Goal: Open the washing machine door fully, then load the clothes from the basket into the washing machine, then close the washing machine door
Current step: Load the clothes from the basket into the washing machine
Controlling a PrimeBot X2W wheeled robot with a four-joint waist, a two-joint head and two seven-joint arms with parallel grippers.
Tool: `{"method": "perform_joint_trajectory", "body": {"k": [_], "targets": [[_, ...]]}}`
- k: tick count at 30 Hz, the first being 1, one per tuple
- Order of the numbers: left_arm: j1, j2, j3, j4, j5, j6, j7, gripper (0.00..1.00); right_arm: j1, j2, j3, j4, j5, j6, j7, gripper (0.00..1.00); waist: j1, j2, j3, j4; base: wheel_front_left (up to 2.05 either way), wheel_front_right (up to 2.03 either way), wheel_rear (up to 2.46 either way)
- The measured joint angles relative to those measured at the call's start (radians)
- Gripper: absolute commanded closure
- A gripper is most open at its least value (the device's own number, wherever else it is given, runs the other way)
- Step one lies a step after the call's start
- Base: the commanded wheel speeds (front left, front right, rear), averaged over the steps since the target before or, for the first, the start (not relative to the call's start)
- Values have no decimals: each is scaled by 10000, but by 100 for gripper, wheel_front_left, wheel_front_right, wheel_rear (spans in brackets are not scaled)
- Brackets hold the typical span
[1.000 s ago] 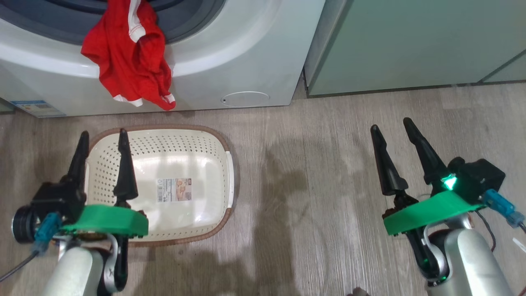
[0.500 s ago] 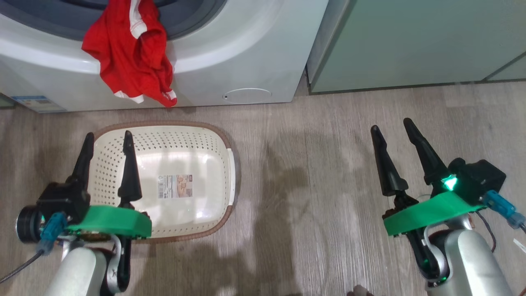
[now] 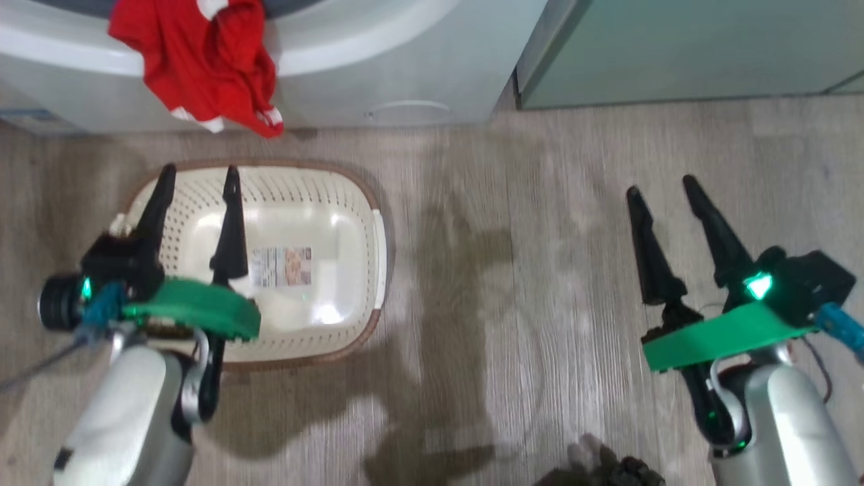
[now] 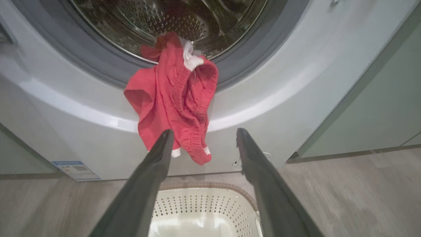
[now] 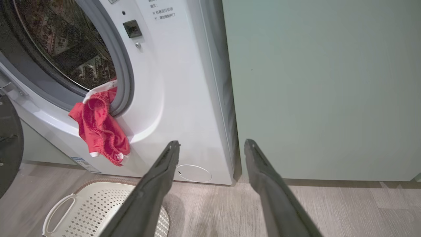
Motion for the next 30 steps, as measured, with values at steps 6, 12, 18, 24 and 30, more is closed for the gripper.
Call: {"method": "perform_joint_trajectory", "body": {"k": [6, 12, 18, 24, 30], "targets": [[-1518, 27, -58, 1407, -190, -608, 500, 0, -379, 0, -82, -127, 2, 0, -17, 0, 2, 0, 814, -138, 0, 0, 0], [-3431, 230, 151, 3766, -558, -1104, 915, 0, -701, 2, 188, -27, 104, 0, -278, 0, 2, 0, 1627, -685, 0, 0, 0], [-4655, 637, 748, 5325, -800, -1120, 924, 0, -790, 0, 234, 165, 261, 0, -571, 0, 2, 0, 2088, -1211, 0, 0, 0], [-5361, 853, 922, 6299, -901, -1248, 924, 0, -813, 0, 334, 326, 393, 0, -755, 0, 0, 0, 2318, -1483, 0, 0, 0], [-5790, 920, 928, 6872, -913, -1432, 980, 100, -964, 0, 447, 491, 485, 0, -892, 0, 0, 0, 2327, -1603, 0, 0, 0]]}}
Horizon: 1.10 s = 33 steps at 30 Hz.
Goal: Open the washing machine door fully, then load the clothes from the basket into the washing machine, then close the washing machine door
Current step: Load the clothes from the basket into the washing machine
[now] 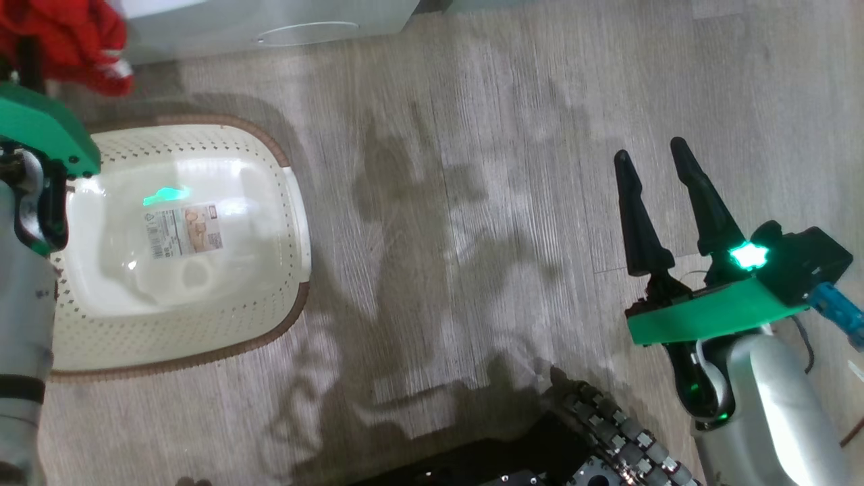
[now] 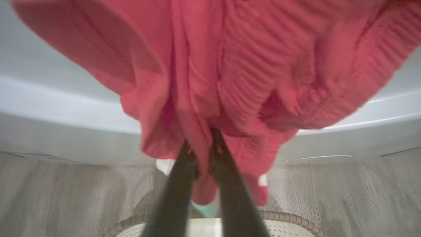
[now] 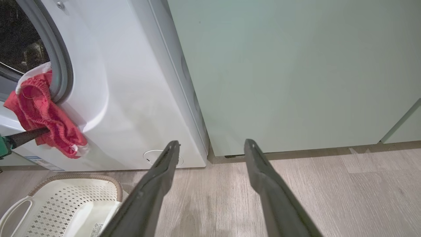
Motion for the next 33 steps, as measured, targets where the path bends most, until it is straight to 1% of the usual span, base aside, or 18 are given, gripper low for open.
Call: {"method": "perform_joint_trajectory", "body": {"k": [3, 7, 10, 13, 16, 19, 20, 22, 24, 28, 31, 33], "targets": [[-5, 2, -19, 107, -113, -84, 75, 100, 0, 0, 2, 140, 105, 0, -50, 0, -1, 0, -76, -12, 0, 0, 0], [136, 0, -61, -56, -163, -86, 151, 100, 6, 0, -10, 270, 176, 0, -115, 0, -1, 0, -259, 34, 0, 0, 0], [476, 25, -140, -734, -313, -167, 495, 100, 26, 0, -73, 297, 178, 0, -182, 0, -1, 0, -411, 135, 0, 0, 0], [909, 180, -261, -1843, -420, -174, 1221, 100, 71, 0, -153, 309, 186, 0, -186, 0, -1, 0, -543, 288, 0, 0, 0], [1218, 556, -251, -3377, -744, -186, 2182, 100, 74, 0, -178, 309, 259, 0, -188, 0, -1, 0, -641, 439, 0, 0, 0], [1275, 1223, -173, -4989, -857, -163, 3287, 100, 73, 0, -146, 332, 249, 0, -263, 0, -1, 1, -695, 463, 0, 0, 0], [1275, 1223, -173, -4989, -857, -163, 3287, 100, 73, 0, -146, 332, 249, 0, -263, 0, -1, 1, -695, 463, 0, 0, 0], [1246, 1647, -56, -5802, -938, -117, 4015, 100, 69, 0, -86, 389, 255, 0, -268, 0, -1, 0, -697, 407, 0, 0, 0], [1172, 1958, 46, -6293, -1035, 23, 4660, 100, 66, 0, 13, 443, 267, 0, -282, 0, -1, 0, -686, 311, 0, 0, 0], [363, 2337, 98, -6429, -1267, 94, 5810, 100, 52, 2, 190, 575, 435, 0, -360, 0, -1, 0, -616, 42, 0, 0, 0], [-704, 2579, 113, -5839, -1390, 92, 6550, 100, 16, 2, 430, 686, 614, 0, -395, 0, 0, 0, -516, -236, 0, 0, 0], [-1358, 2780, 119, -5331, -1315, 82, 6706, 100, -31, 4, 568, 784, 803, 0, -451, 0, 0, 0, -448, -477, 0, 0, 0]]}}
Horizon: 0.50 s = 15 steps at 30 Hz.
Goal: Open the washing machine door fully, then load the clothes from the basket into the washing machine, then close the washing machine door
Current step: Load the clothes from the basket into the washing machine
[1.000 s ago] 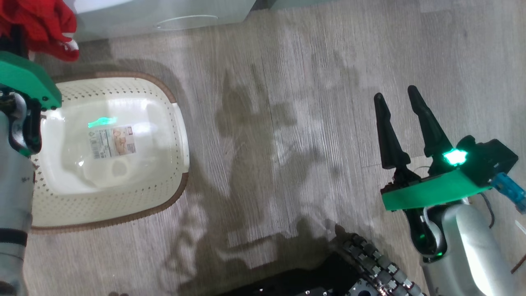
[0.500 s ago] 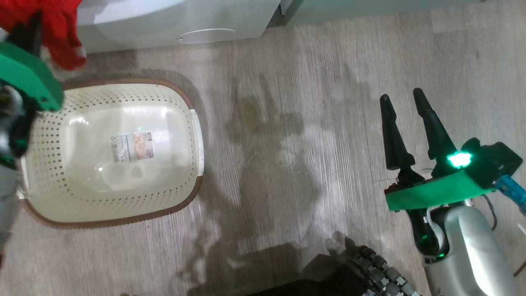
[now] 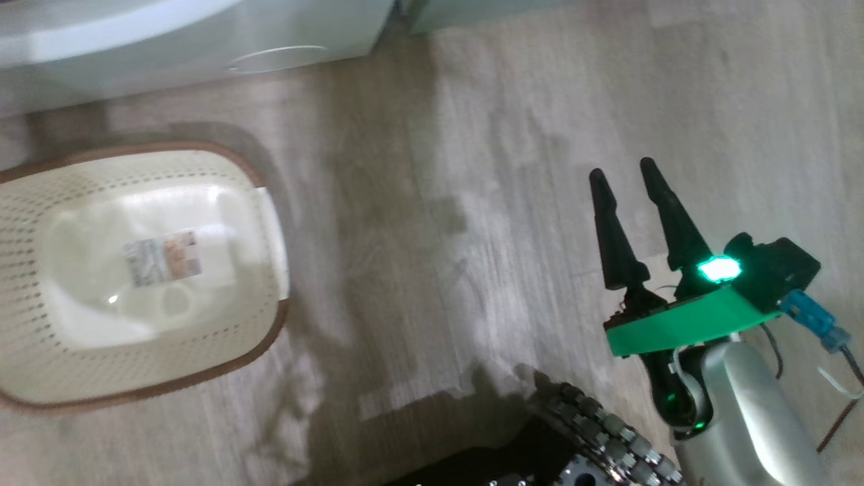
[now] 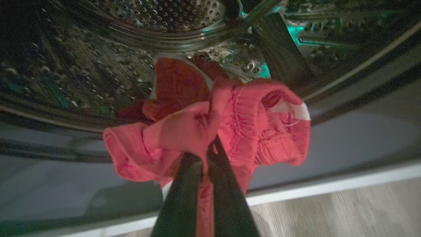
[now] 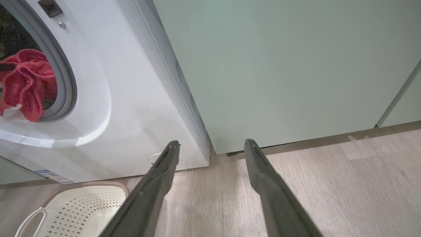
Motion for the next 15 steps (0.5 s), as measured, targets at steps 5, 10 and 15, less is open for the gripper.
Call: {"method": "perform_joint_trajectory", "body": {"k": [5, 10, 15], "targets": [[-1368, 485, 33, 1034, 581, -96, -224, 100, -50, 4, 301, 180, 393, 0, -25, 0, 0, 0, 225, -681, 0, 0, 0], [-2665, 685, -40, 1820, 1344, -257, -1496, 100, -121, 4, 416, 58, 798, 0, -31, 0, 0, 0, 671, -1218, 0, 0, 0], [-3387, 752, -23, 2520, 1812, -449, -3388, 100, -163, 10, 543, -84, 1112, 0, -33, 0, 1, 0, 1213, -1573, 0, 0, 0]]}}
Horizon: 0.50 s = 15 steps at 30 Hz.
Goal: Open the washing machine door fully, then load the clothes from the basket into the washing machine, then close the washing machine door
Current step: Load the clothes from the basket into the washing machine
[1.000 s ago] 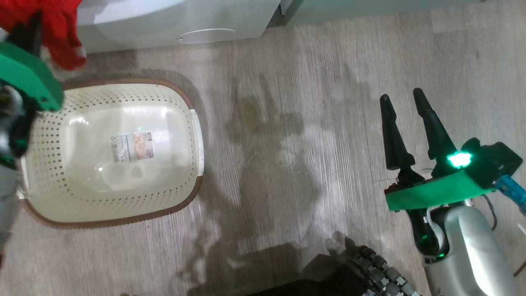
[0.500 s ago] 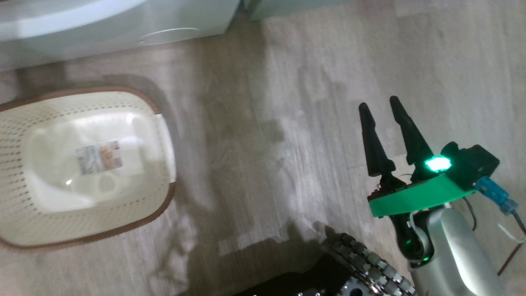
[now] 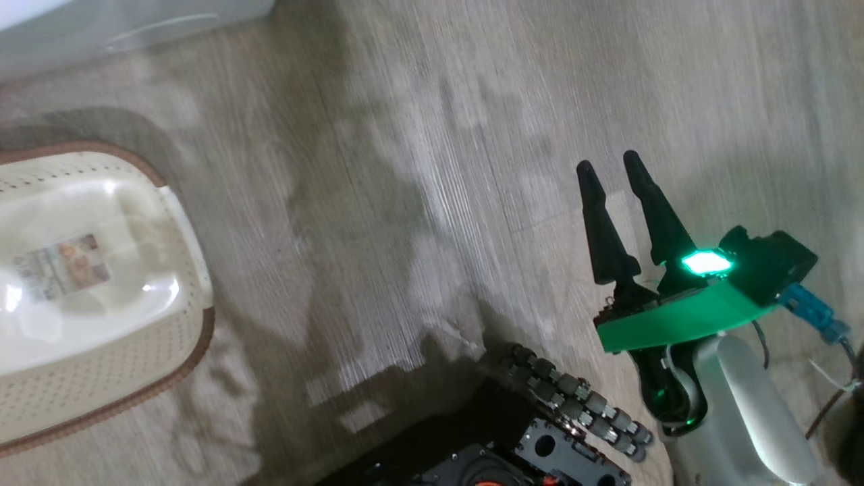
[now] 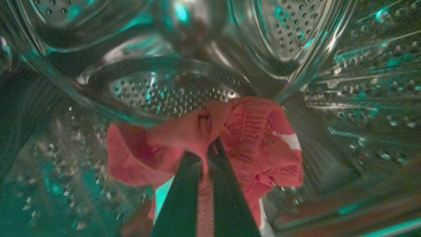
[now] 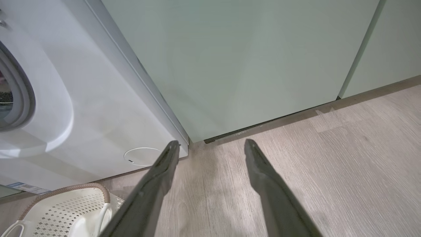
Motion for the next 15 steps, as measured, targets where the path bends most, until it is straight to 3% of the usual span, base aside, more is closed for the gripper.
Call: {"method": "perform_joint_trajectory", "body": {"k": [6, 14, 15], "targets": [[-35, 98, 65, 1110, 228, -332, -2017, 100, -296, 2, 48, -121, 105, 0, 0, 0, 1, 0, 512, -197, 0, 0, 0], [-21, 59, 38, 2199, 109, -897, -2903, 100, -398, 2, 48, -132, 104, 0, -8, 0, 0, 0, 658, -44, 0, 0, 0], [-40, 38, 12, 2293, 54, -966, -2938, 51, -416, 2, 46, -130, 104, 0, -8, 0, 0, 0, 648, -16, 0, 0, 0]]}}
